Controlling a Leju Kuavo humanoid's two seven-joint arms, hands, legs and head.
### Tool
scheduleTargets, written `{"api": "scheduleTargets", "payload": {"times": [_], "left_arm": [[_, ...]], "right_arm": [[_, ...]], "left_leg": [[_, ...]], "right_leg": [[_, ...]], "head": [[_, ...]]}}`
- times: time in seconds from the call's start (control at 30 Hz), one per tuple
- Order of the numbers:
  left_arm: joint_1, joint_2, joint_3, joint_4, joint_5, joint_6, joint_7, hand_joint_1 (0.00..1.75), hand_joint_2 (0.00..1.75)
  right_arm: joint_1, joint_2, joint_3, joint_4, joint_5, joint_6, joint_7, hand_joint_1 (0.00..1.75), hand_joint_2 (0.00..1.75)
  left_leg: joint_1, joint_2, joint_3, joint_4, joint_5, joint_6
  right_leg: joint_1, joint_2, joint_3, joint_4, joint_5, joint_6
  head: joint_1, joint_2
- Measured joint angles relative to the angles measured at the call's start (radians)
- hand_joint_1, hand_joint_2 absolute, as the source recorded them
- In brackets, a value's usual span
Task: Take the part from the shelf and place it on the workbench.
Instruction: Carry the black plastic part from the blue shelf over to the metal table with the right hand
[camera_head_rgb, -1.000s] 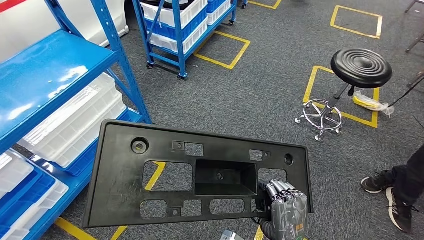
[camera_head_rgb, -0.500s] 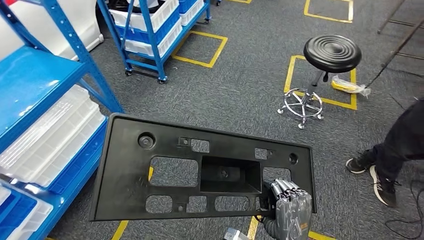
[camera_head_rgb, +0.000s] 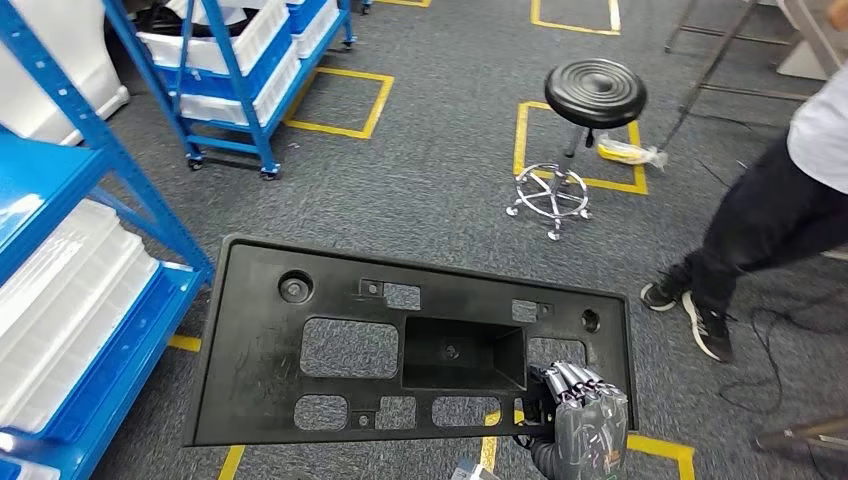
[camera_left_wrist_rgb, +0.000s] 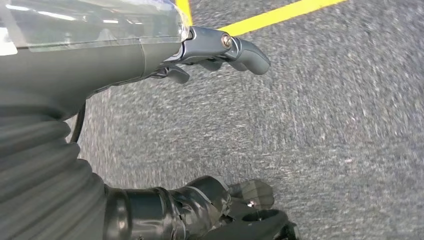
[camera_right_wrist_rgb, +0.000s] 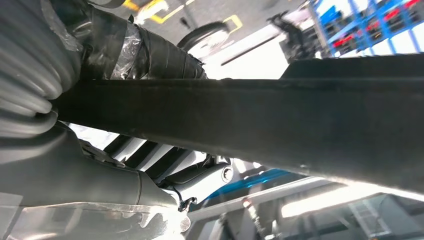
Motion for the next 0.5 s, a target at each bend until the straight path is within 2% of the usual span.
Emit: {"api": "scheduleTargets", "payload": {"times": [0.03, 0.07, 0.1, 0.13, 0.17, 0.23, 0.27, 0.3, 0.33, 0.37, 0.43, 0.5], "left_arm": [[0.002, 0.0, 0.0, 0.0, -0.001, -0.001, 0.0, 0.0, 1.75], [0.003, 0.001, -0.001, 0.0, -0.001, -0.002, -0.001, 0.0, 1.75], [0.003, 0.001, -0.002, 0.0, -0.002, -0.005, -0.002, 0.0, 1.75], [0.002, 0.002, -0.002, 0.0, -0.002, -0.009, -0.003, 0.0, 1.75], [0.001, 0.002, -0.002, 0.0, -0.002, -0.013, -0.006, 0.0, 1.75], [0.0, 0.002, -0.003, 0.0, -0.002, -0.018, -0.009, 0.0, 1.75], [0.0, 0.002, -0.003, 0.0, -0.002, -0.019, -0.009, 0.0, 1.75], [0.0, 0.001, -0.003, 0.0, -0.001, -0.019, -0.01, 0.0, 1.75], [0.0, 0.001, -0.003, 0.0, -0.001, -0.019, -0.01, 0.0, 1.75], [-0.001, 0.001, -0.003, 0.0, -0.001, -0.019, -0.01, 0.0, 1.75], [-0.003, 0.0, -0.003, 0.0, 0.0, -0.018, -0.01, 0.0, 1.75], [-0.002, 0.0, -0.003, 0.0, 0.001, -0.018, -0.01, 0.0, 1.75]], "right_arm": [[0.001, 0.0, -0.002, 0.0, 0.0, 0.0, 0.0, 1.75, 1.75], [0.002, 0.0, -0.004, 0.0, 0.0, 0.0, 0.0, 1.75, 1.75], [0.003, 0.0, -0.006, 0.0, 0.0, 0.0, 0.0, 1.75, 1.75], [0.005, 0.0, -0.007, 0.0, 0.0, 0.0, 0.0, 1.75, 1.75], [0.006, 0.0, -0.008, -0.001, 0.0, 0.0, 0.0, 1.75, 1.75], [0.007, 0.0, -0.009, -0.004, 0.001, 0.0, 0.0, 1.75, 1.75], [0.007, 0.0, -0.01, -0.006, 0.001, 0.0, 0.0, 1.75, 1.75], [0.008, 0.0, -0.011, -0.007, 0.001, 0.0, 0.0, 1.75, 1.75], [0.009, 0.0, -0.012, -0.009, 0.001, 0.0, 0.0, 1.75, 1.75], [0.012, 0.0, -0.014, -0.011, 0.002, 0.0, 0.0, 1.75, 1.75], [0.014, 0.0, -0.016, -0.015, 0.003, 0.0, 0.0, 1.75, 1.75], [0.015, 0.002, -0.017, -0.017, 0.004, 0.0, 0.0, 1.75, 1.75]], "left_leg": [[-0.002, 0.015, 0.0, 0.0, -0.001, 0.002], [-0.003, 0.03, 0.0, 0.0, -0.002, 0.003], [-0.004, 0.043, 0.0, 0.0, -0.003, 0.003], [-0.004, 0.055, 0.001, 0.0, -0.004, 0.002], [-0.005, 0.066, 0.004, 0.0, -0.006, 0.001], [-0.008, 0.083, 0.009, 0.0, -0.011, -0.005], [-0.009, 0.091, 0.011, 0.0, -0.012, -0.009], [-0.011, 0.099, 0.013, -0.002, -0.013, -0.014], [-0.011, 0.107, 0.017, -0.004, -0.014, -0.019], [-0.01, 0.109, 0.02, -0.003, -0.017, -0.025], [-0.008, 0.081, 0.01, 0.032, -0.046, -0.033], [-0.007, 0.037, -0.038, 0.137, -0.104, -0.036]], "right_leg": [[-0.002, -0.006, -0.026, 0.055, -0.023, 0.002], [-0.003, -0.008, -0.04, 0.086, -0.03, 0.004], [-0.004, -0.009, -0.038, 0.086, -0.019, 0.004], [-0.005, -0.014, -0.017, 0.049, 0.006, 0.003], [-0.003, -0.027, 0.02, -0.014, 0.037, 0.001], [0.008, -0.069, 0.082, -0.128, 0.071, -0.009], [0.014, -0.083, 0.095, -0.156, 0.075, -0.014], [0.019, -0.086, 0.096, -0.164, 0.071, -0.019], [0.021, -0.074, 0.095, -0.167, 0.074, -0.023], [0.018, -0.064, 0.098, -0.173, 0.077, -0.028], [0.011, -0.044, 0.106, -0.187, 0.084, -0.04], [0.006, -0.024, 0.11, -0.192, 0.087, -0.048]], "head": [[0.0, 0.0], [0.0, 0.0], [0.0, 0.0], [0.0, 0.0], [0.0, 0.0], [0.0, 0.0], [0.0, 0.0], [0.0, 0.0], [0.0, 0.0], [-0.001, 0.0], [-0.001, 0.0], [-0.001, 0.0]]}}
